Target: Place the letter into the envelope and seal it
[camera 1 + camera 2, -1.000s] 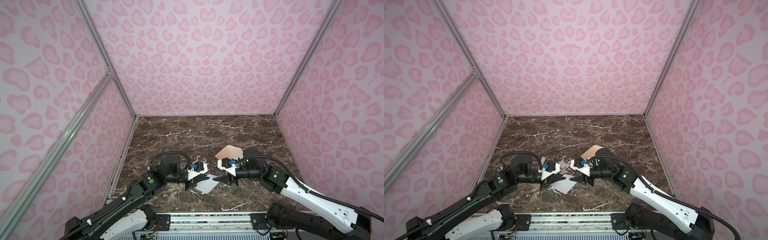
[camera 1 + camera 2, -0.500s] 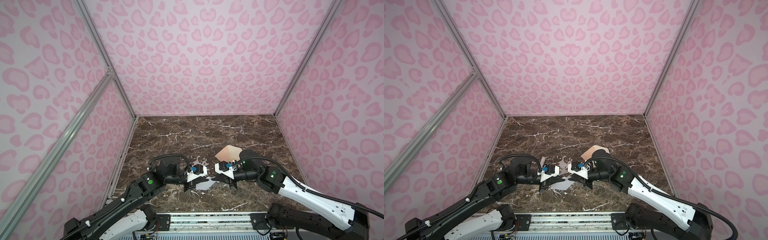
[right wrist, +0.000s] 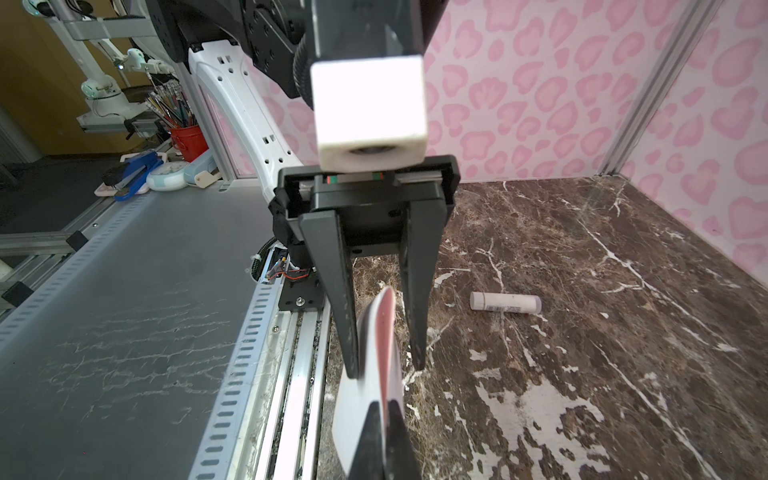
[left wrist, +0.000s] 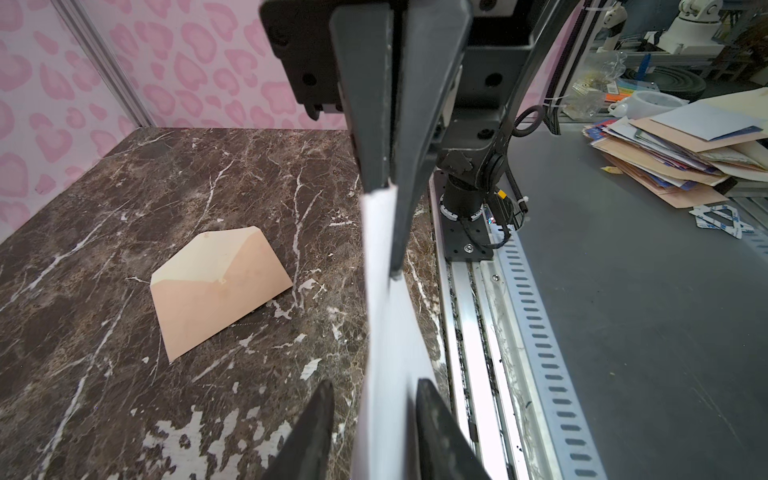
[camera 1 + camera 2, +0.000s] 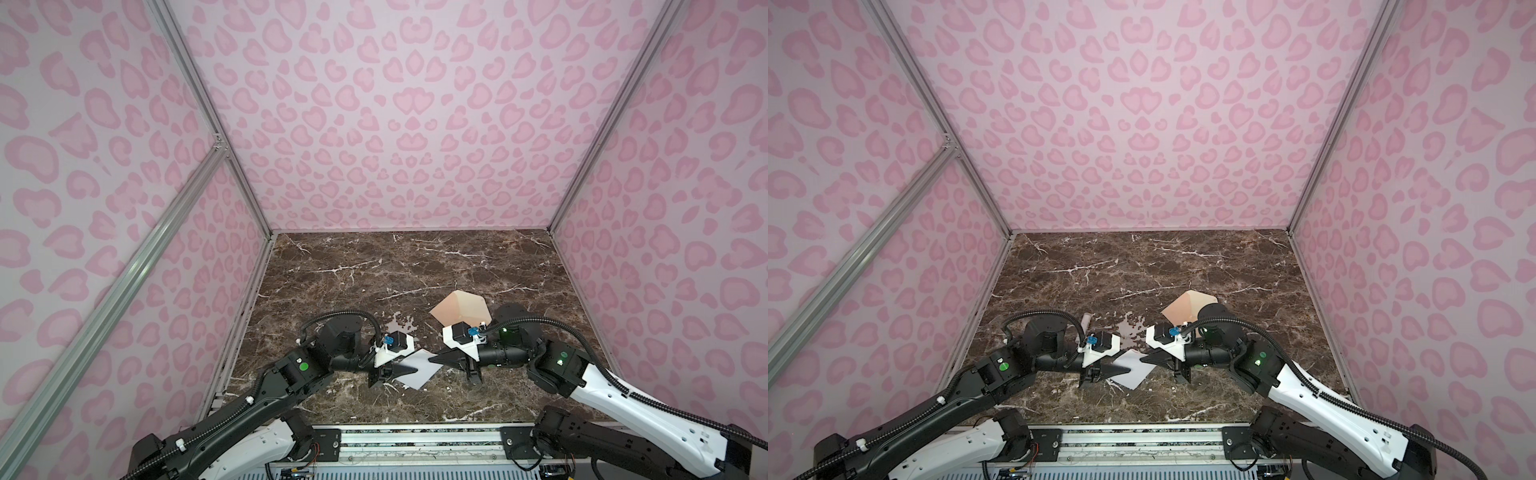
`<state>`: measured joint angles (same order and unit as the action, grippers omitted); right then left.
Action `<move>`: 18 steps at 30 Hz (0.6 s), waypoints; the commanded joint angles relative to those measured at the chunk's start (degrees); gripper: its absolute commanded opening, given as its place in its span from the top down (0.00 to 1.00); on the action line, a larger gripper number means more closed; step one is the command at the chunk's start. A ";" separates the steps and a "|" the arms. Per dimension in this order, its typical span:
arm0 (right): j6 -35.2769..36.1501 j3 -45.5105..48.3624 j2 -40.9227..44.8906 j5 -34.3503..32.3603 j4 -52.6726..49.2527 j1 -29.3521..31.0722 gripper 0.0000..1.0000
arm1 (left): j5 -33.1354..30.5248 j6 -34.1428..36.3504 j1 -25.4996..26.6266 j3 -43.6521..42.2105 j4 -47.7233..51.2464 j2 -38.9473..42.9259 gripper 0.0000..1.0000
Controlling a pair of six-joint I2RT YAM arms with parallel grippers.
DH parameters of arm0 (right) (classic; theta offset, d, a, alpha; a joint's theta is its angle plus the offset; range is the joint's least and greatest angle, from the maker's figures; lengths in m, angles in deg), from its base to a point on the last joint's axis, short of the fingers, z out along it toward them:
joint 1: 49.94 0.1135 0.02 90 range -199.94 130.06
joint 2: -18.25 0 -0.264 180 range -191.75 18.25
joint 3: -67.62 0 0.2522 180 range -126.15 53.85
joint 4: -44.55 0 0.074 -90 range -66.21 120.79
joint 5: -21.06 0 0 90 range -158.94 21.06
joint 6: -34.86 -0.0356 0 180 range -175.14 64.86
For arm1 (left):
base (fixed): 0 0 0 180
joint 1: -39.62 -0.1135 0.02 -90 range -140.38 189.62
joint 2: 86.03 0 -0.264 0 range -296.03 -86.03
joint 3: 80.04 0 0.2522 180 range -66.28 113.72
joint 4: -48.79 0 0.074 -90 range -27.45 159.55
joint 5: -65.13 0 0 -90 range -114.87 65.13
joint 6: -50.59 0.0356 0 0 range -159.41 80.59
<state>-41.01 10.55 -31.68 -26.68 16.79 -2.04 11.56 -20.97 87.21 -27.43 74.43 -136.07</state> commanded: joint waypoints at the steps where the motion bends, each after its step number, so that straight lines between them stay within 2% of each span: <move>1: -0.68 0.54 1.03 0.02 0.76 -0.34 1.00 | 0.80 -0.49 -0.04 -0.25 -2.47 -0.13 0.69; 8: -0.32 1.99 3.31 -1.20 0.06 -1.47 1.00 | 2.95 -0.93 -0.04 0.31 -1.49 -0.08 0.95; 10: -0.25 2.35 3.60 -1.55 0.19 -1.49 1.00 | 2.88 -0.91 0.04 0.45 -1.20 -0.42 0.96; 12: -0.33 2.68 3.62 -1.74 0.28 -1.49 0.79 | 2.23 -0.88 0.02 0.52 -1.14 -0.62 0.96; 13: -0.31 2.62 3.47 -1.13 0.22 -1.48 0.65 | 1.72 -0.84 -0.02 0.52 -1.04 -0.82 0.96; 14: -0.41 2.37 3.19 -0.61 0.20 -1.45 0.56 | 1.21 -0.62 -0.04 0.54 -0.89 -1.05 0.96; 16: -0.82 1.85 2.27 0.36 0.46 -1.49 0.48 | 0.50 -0.25 0.13 1.01 -0.10 -1.61 0.96; 18: -0.83 1.04 1.07 1.04 0.81 -1.34 0.45 | 0.00 0.15 0.27 1.51 0.65 -2.56 0.96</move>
<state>-41.34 12.34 -29.72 -26.97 16.27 -3.54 12.26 -21.74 87.26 -26.82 74.83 -137.97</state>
